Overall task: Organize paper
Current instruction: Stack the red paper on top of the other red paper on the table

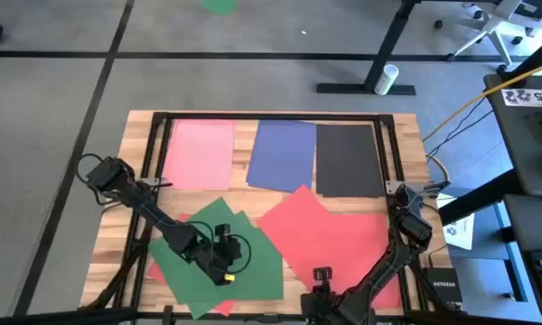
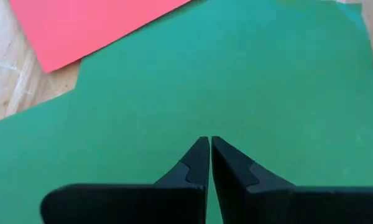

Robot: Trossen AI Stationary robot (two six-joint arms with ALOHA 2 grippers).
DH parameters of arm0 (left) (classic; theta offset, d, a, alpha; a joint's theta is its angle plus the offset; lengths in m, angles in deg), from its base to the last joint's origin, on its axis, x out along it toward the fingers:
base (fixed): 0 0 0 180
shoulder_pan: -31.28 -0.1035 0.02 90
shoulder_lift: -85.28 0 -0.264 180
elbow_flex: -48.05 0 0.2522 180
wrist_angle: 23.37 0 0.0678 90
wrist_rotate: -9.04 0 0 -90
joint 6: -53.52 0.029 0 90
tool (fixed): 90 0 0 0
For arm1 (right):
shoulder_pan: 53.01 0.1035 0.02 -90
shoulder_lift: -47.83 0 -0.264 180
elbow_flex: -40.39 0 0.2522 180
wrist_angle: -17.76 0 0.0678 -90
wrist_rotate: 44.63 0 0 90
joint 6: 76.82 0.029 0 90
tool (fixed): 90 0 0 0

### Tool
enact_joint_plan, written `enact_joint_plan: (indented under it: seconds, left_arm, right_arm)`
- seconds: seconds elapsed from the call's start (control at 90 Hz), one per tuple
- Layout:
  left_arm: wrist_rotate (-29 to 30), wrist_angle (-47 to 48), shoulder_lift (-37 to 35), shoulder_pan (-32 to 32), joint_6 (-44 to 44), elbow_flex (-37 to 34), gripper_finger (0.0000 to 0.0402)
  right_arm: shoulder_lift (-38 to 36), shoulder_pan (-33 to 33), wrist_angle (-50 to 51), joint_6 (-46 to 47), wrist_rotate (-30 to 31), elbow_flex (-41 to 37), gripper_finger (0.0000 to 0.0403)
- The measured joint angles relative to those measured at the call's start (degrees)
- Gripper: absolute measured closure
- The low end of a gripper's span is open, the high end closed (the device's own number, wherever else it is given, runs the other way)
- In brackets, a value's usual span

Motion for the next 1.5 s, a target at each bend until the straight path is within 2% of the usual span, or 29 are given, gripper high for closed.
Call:
enact_joint_plan:
  seconds: [0.144,0.289,0.411,0.5,0.611,0.689,0.867,1.1,1.311,1.5]
  left_arm:
    - [0.16,-0.11,0.00,-0.39,-0.61,0.00,0.0402]
    - [3.72,-0.11,0.00,-2.89,-2.34,0.00,0.0402]
    - [4.28,-0.13,0.00,-6.47,-1.37,0.00,0.0402]
    - [3.80,-0.76,0.00,-9.16,0.80,0.00,0.0402]
    - [-1.13,-4.21,0.00,-12.23,5.13,-0.03,0.0402]
    - [-4.64,-6.52,0.48,-13.76,7.46,-0.02,0.0402]
    - [-9.79,-5.40,3.23,-15.80,7.62,-0.04,0.0402]
    - [-9.55,-8.94,7.77,-17.90,6.29,0.22,0.0402]
    - [-9.74,-11.03,7.82,-19.24,6.78,0.12,0.0402]
    - [-9.70,-11.02,7.82,-19.99,7.16,0.07,0.0402]
  right_arm:
    - [0.00,0.01,-1.83,0.15,3.86,0.96,0.0402]
    - [0.00,0.04,9.58,5.40,7.63,2.91,0.0402]
    - [0.00,0.01,17.31,10.73,5.85,2.58,0.0402]
    - [-0.07,0.01,15.93,10.86,3.40,0.81,0.0402]
    - [-0.02,-0.22,12.17,10.70,0.53,-1.91,0.0402]
    - [-0.30,-0.18,10.17,10.66,0.16,-3.42,0.0402]
    - [-0.33,-0.54,8.79,10.64,-0.04,-3.58,0.0402]
    - [-0.44,-0.73,0.26,9.11,-0.95,-3.50,0.0402]
    - [-0.33,-0.64,-7.57,6.98,-1.57,-3.52,0.0402]
    - [0.21,-0.93,-8.25,3.60,0.73,-0.67,0.0402]
